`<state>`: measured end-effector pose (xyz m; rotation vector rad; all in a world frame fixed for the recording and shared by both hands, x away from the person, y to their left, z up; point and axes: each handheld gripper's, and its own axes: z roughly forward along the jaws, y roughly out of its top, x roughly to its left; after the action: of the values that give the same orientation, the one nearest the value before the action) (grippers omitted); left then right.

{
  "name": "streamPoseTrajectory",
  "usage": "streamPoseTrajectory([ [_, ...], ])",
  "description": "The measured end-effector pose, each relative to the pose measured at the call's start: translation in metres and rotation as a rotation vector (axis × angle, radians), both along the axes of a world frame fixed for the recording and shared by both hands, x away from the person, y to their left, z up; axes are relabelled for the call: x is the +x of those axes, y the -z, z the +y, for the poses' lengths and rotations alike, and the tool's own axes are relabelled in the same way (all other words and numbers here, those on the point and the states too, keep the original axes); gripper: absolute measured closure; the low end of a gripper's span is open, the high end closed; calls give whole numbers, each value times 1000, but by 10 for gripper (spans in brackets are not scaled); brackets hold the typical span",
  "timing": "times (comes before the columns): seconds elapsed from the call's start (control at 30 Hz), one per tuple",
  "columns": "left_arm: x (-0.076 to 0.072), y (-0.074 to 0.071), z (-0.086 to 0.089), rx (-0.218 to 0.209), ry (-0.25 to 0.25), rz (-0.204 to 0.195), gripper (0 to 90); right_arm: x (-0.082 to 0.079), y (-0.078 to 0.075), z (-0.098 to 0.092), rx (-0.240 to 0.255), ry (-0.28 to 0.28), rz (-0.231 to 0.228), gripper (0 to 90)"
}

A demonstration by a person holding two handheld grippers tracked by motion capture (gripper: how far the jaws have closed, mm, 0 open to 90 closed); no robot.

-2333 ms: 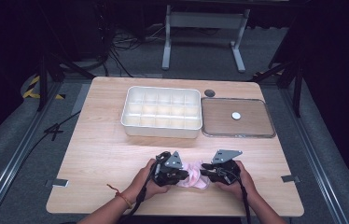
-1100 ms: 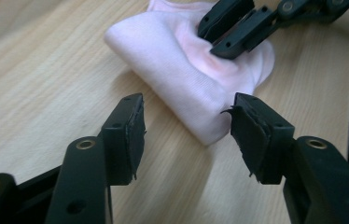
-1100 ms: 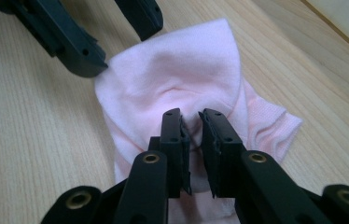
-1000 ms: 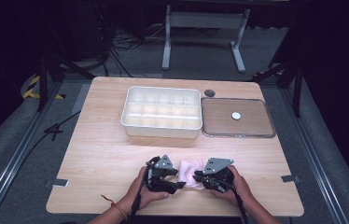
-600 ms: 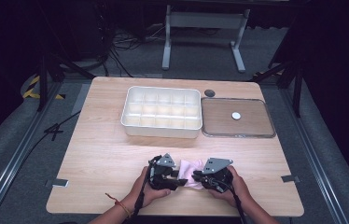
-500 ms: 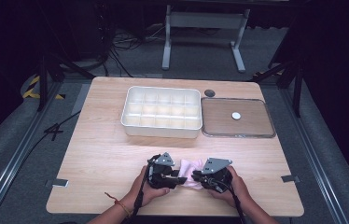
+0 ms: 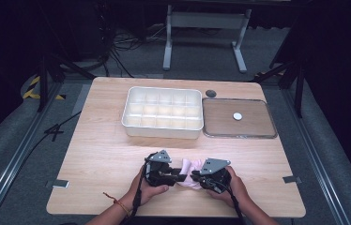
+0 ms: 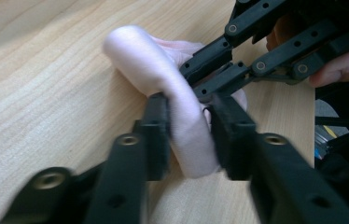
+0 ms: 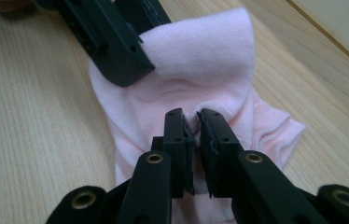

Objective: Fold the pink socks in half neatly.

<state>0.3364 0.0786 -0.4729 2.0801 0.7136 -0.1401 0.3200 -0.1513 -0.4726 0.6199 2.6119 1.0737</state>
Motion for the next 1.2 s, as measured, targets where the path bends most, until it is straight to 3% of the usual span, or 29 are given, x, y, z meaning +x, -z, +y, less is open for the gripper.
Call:
streamPoseTrajectory([
  [0.13,-1,0,-2,30,-6,-42,801,1,0,1,-2,-2,2,810],
  [0.3,0,-1,-2,57,0,-72,816,2,-2,2,-4,-6,8,797],
  [0.43,0,-4,-2,69,-2,-95,816,1,-10,-1,10,-2,-29,797],
  [0.53,1,-6,-1,63,-3,-104,818,2,-14,0,25,-3,-28,827],
  [0.63,-1,-8,-3,61,8,-111,825,3,-9,8,-20,-21,-29,848],
  [0.83,-3,-11,-7,62,16,-133,828,6,-5,16,-32,-5,-23,872],
  [1.07,-1,-12,-7,84,4,-160,826,8,-2,21,-15,12,-38,861],
  [1.2,1,-13,-3,97,-17,-164,828,9,-7,12,17,16,-40,839],
])
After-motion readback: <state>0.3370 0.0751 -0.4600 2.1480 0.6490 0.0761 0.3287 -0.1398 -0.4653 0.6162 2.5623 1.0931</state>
